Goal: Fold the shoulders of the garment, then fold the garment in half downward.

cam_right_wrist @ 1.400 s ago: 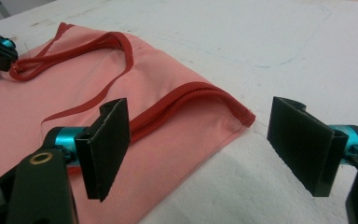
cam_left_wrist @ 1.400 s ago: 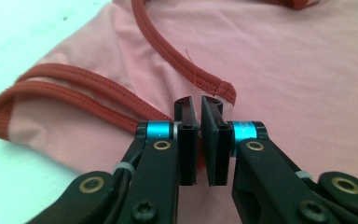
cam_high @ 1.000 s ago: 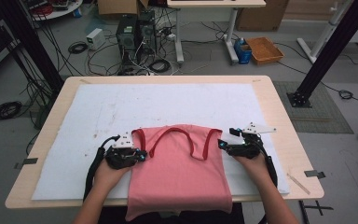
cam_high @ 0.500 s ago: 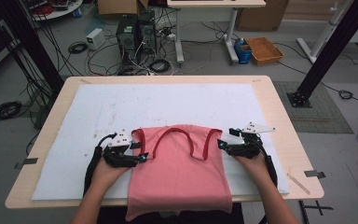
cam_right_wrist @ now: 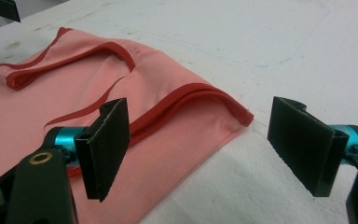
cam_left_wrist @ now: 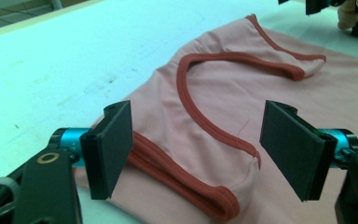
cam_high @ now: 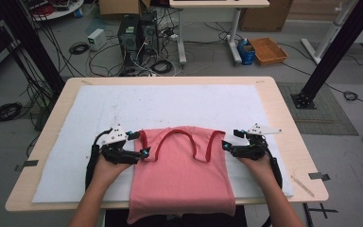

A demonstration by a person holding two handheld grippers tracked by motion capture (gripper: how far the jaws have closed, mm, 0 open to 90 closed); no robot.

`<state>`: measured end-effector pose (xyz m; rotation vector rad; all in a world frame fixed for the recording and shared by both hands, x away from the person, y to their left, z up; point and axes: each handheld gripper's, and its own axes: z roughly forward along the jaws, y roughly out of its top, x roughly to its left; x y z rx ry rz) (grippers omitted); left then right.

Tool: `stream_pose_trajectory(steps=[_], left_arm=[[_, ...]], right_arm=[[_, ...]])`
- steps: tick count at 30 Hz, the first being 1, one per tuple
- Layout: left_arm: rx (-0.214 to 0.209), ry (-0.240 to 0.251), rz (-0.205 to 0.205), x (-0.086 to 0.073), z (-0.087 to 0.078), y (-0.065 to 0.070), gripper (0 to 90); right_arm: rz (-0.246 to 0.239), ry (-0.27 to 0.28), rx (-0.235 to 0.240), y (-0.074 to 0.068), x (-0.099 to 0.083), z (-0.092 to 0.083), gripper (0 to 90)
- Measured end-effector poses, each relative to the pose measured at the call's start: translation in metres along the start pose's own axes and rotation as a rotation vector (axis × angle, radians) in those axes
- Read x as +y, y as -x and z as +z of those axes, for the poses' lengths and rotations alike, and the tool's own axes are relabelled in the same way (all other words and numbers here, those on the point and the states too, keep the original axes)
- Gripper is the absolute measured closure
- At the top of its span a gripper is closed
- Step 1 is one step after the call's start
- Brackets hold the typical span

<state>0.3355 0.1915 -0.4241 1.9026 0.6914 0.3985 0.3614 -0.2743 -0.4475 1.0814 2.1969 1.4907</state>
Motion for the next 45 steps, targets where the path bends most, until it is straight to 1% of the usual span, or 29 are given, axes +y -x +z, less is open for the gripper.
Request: stream_pose_trajectory(steps=[2,4,5,8,11,13,18,21,29,32,33,37,39,41,43,45], left_arm=[[0.013,0.004,-0.001,0.001,-0.001,-0.001,22.8],[0.018,0.01,-0.005,0.001,-0.001,-0.002,21.1],[0.019,0.015,-0.012,0.001,-0.002,-0.002,21.1],[0.022,0.016,-0.012,0.001,-0.002,-0.002,21.1],[0.025,0.016,-0.012,0.002,-0.002,-0.002,21.1],[0.026,0.016,-0.014,0.002,-0.002,-0.002,21.1],[0.041,0.019,-0.022,0.0,-0.005,-0.007,21.1],[0.048,0.014,-0.026,-0.001,-0.005,-0.009,21.1],[0.07,0.006,-0.042,-0.006,-0.01,-0.014,21.1],[0.093,0.003,-0.054,-0.007,-0.01,-0.02,21.1],[0.108,-0.006,-0.054,-0.008,-0.009,-0.022,21.1],[0.145,-0.032,-0.072,-0.012,-0.005,-0.033,21.1],[0.139,-0.037,-0.079,-0.012,-0.002,-0.036,21.1],[0.14,-0.046,-0.079,-0.011,0.0,-0.038,21.1],[0.134,-0.048,-0.1,-0.011,0.004,-0.042,21.1],[0.135,-0.051,-0.105,-0.009,0.007,-0.045,21.1]], right_arm=[[0.002,0.005,-0.004,0.001,0.001,-0.002,20.4],[0.005,0.009,-0.006,0.001,0.001,-0.003,20.3],[0.005,0.012,-0.006,0.001,0.002,-0.004,20.3],[0.006,0.015,-0.001,0.002,0.003,-0.005,20.3],[0.003,-0.002,0.002,0.001,0.002,-0.004,20.3],[0.001,-0.004,0.004,0.0,0.003,-0.004,20.3],[-0.008,0.007,0.001,0.001,0.007,-0.007,20.3],[-0.003,0.003,-0.001,0.002,0.008,-0.007,20.3],[-0.007,-0.001,-0.008,0.006,0.01,-0.006,20.3],[0.003,-0.015,-0.017,0.007,0.01,-0.005,20.3],[0.007,-0.02,-0.019,0.008,0.01,-0.005,20.3],[-0.009,-0.042,-0.036,0.012,0.01,-0.004,20.3],[-0.005,-0.053,-0.042,0.013,0.01,-0.004,20.3],[-0.014,-0.066,-0.047,0.014,0.01,-0.002,20.4],[-0.027,-0.074,-0.054,0.015,0.012,0.0,20.3],[-0.026,-0.086,-0.052,0.015,0.015,0.003,20.3]])
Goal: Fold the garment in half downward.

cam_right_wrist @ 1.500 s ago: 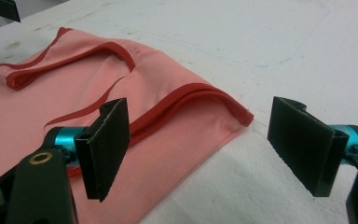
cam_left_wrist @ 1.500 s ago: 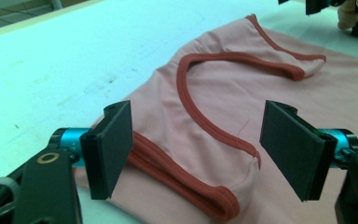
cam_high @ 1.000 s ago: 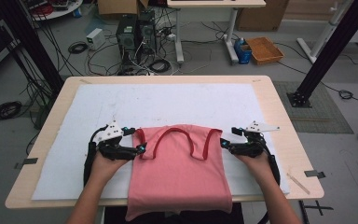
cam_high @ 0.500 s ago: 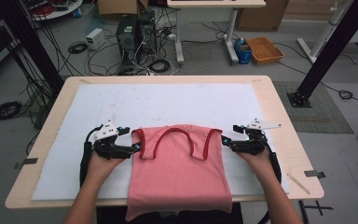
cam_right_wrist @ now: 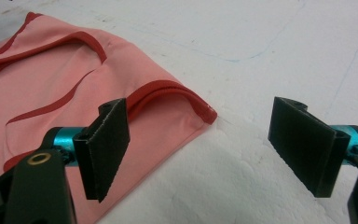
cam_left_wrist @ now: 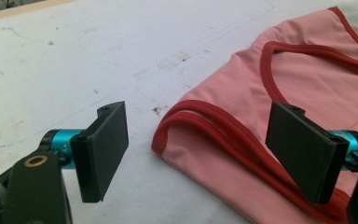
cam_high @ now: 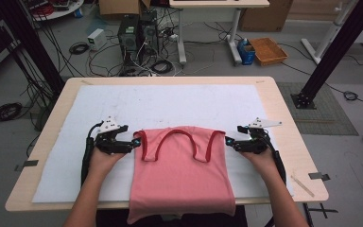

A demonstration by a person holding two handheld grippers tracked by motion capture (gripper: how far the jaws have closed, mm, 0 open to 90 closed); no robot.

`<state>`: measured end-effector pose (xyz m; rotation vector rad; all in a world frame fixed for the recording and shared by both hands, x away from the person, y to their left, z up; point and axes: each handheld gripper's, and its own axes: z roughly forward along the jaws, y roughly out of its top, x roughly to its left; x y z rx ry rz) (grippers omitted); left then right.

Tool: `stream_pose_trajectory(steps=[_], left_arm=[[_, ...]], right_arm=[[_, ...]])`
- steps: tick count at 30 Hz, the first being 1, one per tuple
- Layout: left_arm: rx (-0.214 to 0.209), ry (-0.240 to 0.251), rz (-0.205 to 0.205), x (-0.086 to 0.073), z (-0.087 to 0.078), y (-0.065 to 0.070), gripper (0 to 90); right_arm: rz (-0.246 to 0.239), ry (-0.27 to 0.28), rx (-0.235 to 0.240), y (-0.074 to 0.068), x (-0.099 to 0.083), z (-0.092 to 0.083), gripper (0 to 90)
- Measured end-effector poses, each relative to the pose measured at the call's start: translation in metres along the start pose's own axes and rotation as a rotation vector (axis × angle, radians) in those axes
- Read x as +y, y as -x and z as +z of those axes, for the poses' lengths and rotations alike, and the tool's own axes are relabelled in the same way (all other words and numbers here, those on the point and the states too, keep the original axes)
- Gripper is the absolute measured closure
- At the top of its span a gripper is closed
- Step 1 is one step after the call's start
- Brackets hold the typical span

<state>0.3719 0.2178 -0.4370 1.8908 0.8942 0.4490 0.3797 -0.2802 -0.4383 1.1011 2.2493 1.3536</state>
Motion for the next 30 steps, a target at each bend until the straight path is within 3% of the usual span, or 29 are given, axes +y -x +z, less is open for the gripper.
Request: stream_pose_trajectory(steps=[2,8,14,21,26,30], left_arm=[[0.007,0.006,-0.021,0.0,0.003,-0.004,21.1],[-0.004,-0.073,-0.046,-0.001,0.017,-0.013,21.1],[-0.02,-0.103,-0.069,-0.001,0.022,-0.017,23.7],[-0.014,-0.196,-0.029,0.002,0.032,-0.016,30.1],[-0.005,-0.196,-0.009,0.003,0.033,-0.015,38.0],[0.0,-0.198,0.031,0.003,0.033,-0.013,51.4]], right_arm=[[-0.014,-0.015,0.002,-0.001,0.003,0.005,20.4],[-0.024,-0.067,0.01,0.0,0.009,0.02,20.4],[-0.019,-0.107,0.009,0.005,0.012,0.032,21.7],[-0.034,-0.137,0.024,0.007,0.011,0.038,33.5],[-0.052,-0.151,0.039,0.006,0.011,0.039,43.7],[-0.107,-0.186,0.041,0.001,0.011,0.043,51.8]])
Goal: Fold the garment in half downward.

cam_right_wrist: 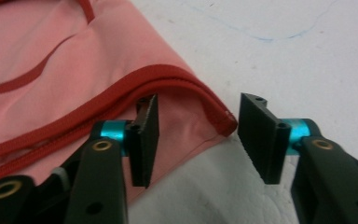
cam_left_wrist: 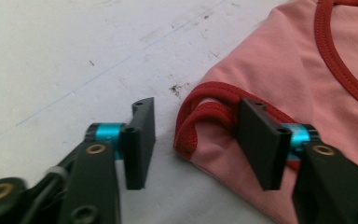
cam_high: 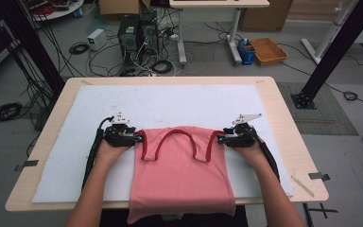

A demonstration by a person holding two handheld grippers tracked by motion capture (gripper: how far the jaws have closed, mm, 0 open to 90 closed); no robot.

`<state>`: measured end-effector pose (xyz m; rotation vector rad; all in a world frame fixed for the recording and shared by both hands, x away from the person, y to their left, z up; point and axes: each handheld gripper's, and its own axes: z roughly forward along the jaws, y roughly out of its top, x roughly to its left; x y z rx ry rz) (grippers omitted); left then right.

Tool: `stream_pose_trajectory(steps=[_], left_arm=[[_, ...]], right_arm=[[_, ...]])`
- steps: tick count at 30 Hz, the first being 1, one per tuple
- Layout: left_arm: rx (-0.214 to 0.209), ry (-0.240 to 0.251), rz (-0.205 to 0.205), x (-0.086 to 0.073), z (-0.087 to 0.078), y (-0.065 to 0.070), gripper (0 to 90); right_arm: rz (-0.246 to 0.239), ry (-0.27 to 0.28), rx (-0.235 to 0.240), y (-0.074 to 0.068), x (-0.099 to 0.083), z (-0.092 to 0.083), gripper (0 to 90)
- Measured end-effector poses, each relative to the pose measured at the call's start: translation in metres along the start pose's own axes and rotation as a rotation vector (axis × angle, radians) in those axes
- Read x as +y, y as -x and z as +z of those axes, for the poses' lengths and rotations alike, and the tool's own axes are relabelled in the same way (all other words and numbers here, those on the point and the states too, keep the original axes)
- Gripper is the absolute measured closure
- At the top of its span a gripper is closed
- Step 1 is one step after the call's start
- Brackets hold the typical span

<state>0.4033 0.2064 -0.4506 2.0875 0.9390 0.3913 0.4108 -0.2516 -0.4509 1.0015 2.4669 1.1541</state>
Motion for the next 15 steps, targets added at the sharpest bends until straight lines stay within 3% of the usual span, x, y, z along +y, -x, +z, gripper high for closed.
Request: stream_pose_trajectory(steps=[4,8,15], left_arm=[[-0.012,0.004,0.041,0.0001,0.0001,0.0041,65.1],[-0.025,0.009,0.068,-0.0001,-0.0003,0.0063,75.8],[-0.044,0.028,0.031,-0.0014,-0.0038,0.0031,83.0]], right_arm=[[-0.014,-0.004,-0.025,-0.0002,0.0005,0.0007,62.8],[-0.021,-0.005,-0.02,-0.0005,0.0009,0.0006,76.1],[-0.025,0.001,-0.066,0.0027,0.0013,-0.0028,82.9]])
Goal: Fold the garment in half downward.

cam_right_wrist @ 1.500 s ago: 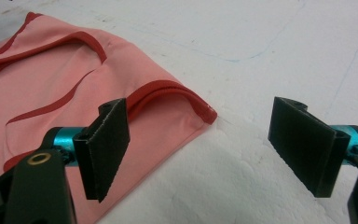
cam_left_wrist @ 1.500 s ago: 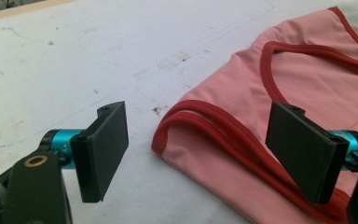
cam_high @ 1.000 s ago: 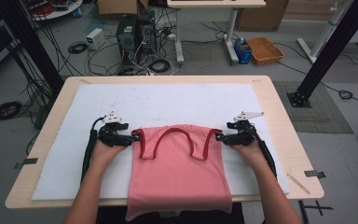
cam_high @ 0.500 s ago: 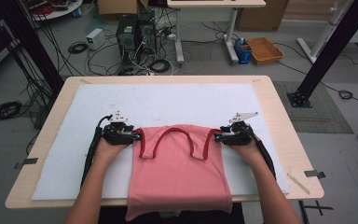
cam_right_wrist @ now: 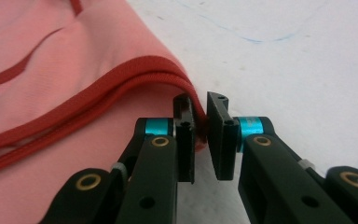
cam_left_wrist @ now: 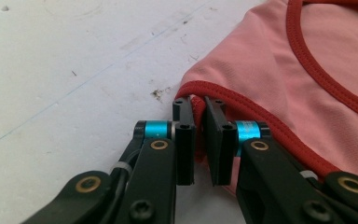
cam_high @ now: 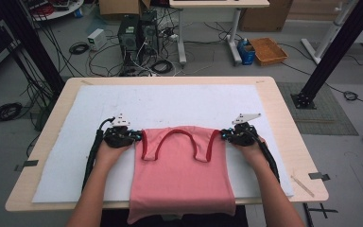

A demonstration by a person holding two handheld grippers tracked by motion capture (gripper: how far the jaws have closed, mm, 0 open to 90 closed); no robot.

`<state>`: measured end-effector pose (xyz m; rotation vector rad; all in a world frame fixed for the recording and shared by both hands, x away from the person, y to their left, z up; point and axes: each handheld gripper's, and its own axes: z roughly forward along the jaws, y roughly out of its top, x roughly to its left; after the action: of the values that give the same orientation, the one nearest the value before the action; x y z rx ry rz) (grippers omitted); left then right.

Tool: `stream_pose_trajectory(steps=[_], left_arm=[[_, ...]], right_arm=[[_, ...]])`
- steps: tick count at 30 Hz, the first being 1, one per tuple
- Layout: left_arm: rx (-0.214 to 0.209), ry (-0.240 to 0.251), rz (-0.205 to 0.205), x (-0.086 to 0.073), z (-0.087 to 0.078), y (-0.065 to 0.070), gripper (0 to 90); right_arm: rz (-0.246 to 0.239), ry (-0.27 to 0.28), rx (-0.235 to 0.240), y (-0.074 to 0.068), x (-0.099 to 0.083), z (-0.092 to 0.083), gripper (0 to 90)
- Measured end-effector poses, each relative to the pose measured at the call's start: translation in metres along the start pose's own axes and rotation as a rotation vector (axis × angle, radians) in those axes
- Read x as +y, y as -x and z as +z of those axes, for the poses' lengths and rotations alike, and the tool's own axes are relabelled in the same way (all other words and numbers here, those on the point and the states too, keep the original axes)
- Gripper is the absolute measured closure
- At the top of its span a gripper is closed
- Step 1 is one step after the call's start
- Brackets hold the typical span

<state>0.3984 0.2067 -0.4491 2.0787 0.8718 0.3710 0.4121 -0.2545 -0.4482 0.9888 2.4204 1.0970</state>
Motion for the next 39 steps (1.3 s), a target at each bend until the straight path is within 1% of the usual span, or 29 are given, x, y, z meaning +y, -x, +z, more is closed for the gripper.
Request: stream_pose_trajectory(steps=[2,3,6,7,9,10,12,14,15,16,17,18,19,20,21,22,24,26,28,29,30,31,33,35,37,38,39], left_arm=[[0.0,0.009,0.001,0.001,-0.001,0.0,83.7],[-0.004,0.024,-0.004,0.001,-0.001,0.0,84.0],[-0.01,0.04,0.01,0.005,-0.003,0.001,84.1],[-0.012,0.048,0.006,0.006,-0.003,0.001,84.2],[-0.015,0.057,0.013,0.009,-0.003,0.001,84.2],[-0.015,0.059,0.01,0.011,-0.002,0.002,84.3],[-0.021,0.06,0.019,0.016,0.0,0.001,84.3],[-0.016,0.077,0.017,0.02,0.002,0.0,84.3],[-0.023,0.092,0.006,0.022,0.003,-0.001,84.4],[-0.03,0.091,0.003,0.024,0.004,-0.003,84.4],[-0.025,0.091,0.004,0.026,0.005,-0.004,84.4],[-0.015,0.086,0.006,0.029,0.006,-0.006,84.4],[-0.016,0.088,0.008,0.032,0.006,-0.007,84.4],[-0.009,0.092,0.011,0.035,0.007,-0.008,84.4],[-0.005,0.104,0.003,0.037,0.007,-0.009,84.4],[-0.007,0.102,0.003,0.041,0.008,-0.01,84.4],[0.008,0.09,0.018,0.047,0.009,-0.011,84.4],[0.019,0.099,0.027,0.054,0.01,-0.013,84.4],[0.026,0.089,0.023,0.061,0.012,-0.018,84.4],[0.035,0.081,0.021,0.064,0.013,-0.02,84.4],[0.042,0.098,0.015,0.066,0.013,-0.022,84.4],[0.04,0.102,0.008,0.068,0.013,-0.026,84.4],[0.046,0.094,0.012,0.073,0.013,-0.03,84.3],[0.051,0.099,0.015,0.078,0.014,-0.033,84.3],[0.051,0.102,0.003,0.082,0.015,-0.037,84.3],[0.052,0.099,-0.001,0.083,0.016,-0.039,84.3],[0.055,0.102,-0.007,0.083,0.017,-0.04,84.3]], right_arm=[[0.011,0.005,-0.009,0.002,0.0,-0.003,83.1],[0.01,0.01,-0.015,0.003,0.0,-0.005,83.2],[0.005,0.023,-0.03,0.004,0.001,-0.01,83.4],[0.004,0.026,-0.034,0.005,0.002,-0.011,83.4],[0.007,0.036,-0.039,0.007,0.002,-0.012,83.4],[0.01,0.038,-0.047,0.008,0.002,-0.013,83.4],[0.016,0.036,-0.054,0.012,0.002,-0.014,83.4],[0.018,0.031,-0.063,0.016,0.004,-0.015,83.4],[0.013,0.033,-0.065,0.018,0.005,-0.016,83.4],[0.019,0.029,-0.07,0.02,0.007,-0.017,83.3],[0.015,0.031,-0.074,0.022,0.009,-0.017,83.4],[0.02,0.03,-0.077,0.023,0.01,-0.018,83.3],[0.022,0.04,-0.084,0.026,0.012,-0.018,83.3],[0.031,0.045,-0.082,0.028,0.013,-0.019,83.3],[0.031,0.047,-0.084,0.03,0.015,-0.018,83.3],[0.035,0.05,-0.084,0.032,0.016,-0.018,83.3],[0.032,0.05,-0.094,0.035,0.019,-0.018,83.3],[0.029,0.046,-0.106,0.036,0.023,-0.018,83.3],[0.024,0.066,-0.113,0.038,0.027,-0.017,83.3],[0.025,0.06,-0.116,0.039,0.029,-0.017,83.3],[0.018,0.066,-0.118,0.04,0.031,-0.017,83.3],[0.021,0.066,-0.119,0.041,0.034,-0.017,83.3],[0.026,0.07,-0.121,0.043,0.038,-0.016,83.3],[0.025,0.078,-0.125,0.046,0.044,-0.014,83.2],[0.017,0.068,-0.137,0.048,0.051,-0.011,83.3],[0.023,0.066,-0.14,0.05,0.055,-0.01,83.2],[0.032,0.077,-0.141,0.052,0.057,-0.009,83.2]])
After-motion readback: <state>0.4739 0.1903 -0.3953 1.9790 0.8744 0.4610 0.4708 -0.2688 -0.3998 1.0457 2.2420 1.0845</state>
